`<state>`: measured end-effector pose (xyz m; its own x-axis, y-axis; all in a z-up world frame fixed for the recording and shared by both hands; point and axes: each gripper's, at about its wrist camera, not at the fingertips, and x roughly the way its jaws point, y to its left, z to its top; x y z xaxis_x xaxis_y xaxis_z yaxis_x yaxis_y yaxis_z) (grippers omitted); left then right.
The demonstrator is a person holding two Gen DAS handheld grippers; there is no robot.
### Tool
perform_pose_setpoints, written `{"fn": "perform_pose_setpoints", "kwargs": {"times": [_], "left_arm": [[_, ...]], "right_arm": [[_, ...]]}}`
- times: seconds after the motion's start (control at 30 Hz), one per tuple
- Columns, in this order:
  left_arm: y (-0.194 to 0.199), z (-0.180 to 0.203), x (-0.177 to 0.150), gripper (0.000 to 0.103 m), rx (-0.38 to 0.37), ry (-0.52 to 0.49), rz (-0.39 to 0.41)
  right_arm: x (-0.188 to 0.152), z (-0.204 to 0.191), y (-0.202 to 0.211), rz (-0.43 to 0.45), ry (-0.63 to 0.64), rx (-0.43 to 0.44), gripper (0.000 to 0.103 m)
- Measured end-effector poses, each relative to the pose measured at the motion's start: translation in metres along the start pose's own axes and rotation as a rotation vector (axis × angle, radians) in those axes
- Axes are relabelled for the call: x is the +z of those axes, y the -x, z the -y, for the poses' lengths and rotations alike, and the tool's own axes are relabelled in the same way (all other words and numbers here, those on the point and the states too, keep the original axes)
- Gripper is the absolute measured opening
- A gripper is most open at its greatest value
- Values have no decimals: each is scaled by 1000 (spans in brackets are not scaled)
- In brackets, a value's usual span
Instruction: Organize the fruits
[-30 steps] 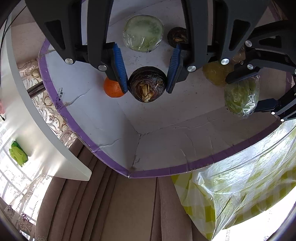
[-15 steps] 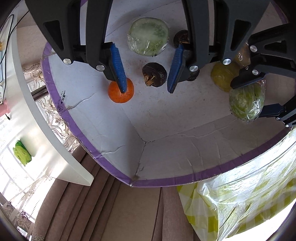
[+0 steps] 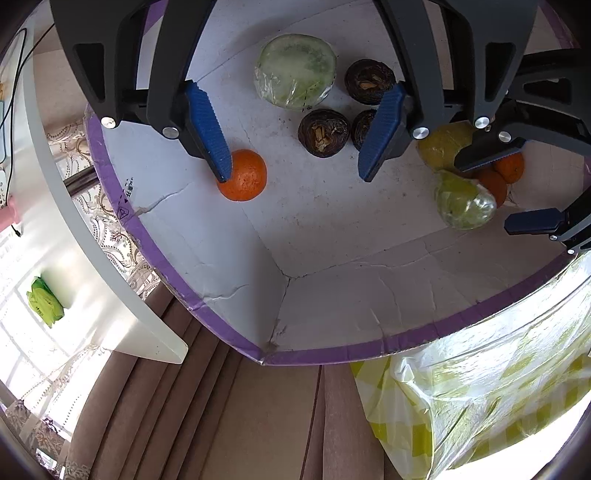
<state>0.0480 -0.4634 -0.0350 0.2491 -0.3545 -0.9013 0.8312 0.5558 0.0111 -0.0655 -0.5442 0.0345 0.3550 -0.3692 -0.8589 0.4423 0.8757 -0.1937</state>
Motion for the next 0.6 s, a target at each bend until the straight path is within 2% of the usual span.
{"fn": "perform_pose_setpoints", "kwargs": {"times": [0.13, 0.27, 0.33, 0.4, 0.53, 0.6], "left_arm": [[4, 0, -1, 76, -16, -2, 14], [23, 1, -10, 82, -48, -17, 82], [39, 1, -14, 99, -27, -8, 127], [55, -7, -21, 101, -33, 38, 169], [81, -31, -45, 101, -122, 192, 220], [96, -40, -60, 101, -175, 247, 272]], "right_arm": [[0, 2, 1, 3, -8, 6, 70], [-1, 9, 4, 15, -35, 31, 81], [0, 8, 5, 15, -31, 32, 83], [0, 8, 8, 27, -36, 31, 86], [-2, 11, 21, 70, -65, 51, 86], [-4, 13, 32, 96, -83, 57, 86]]}}
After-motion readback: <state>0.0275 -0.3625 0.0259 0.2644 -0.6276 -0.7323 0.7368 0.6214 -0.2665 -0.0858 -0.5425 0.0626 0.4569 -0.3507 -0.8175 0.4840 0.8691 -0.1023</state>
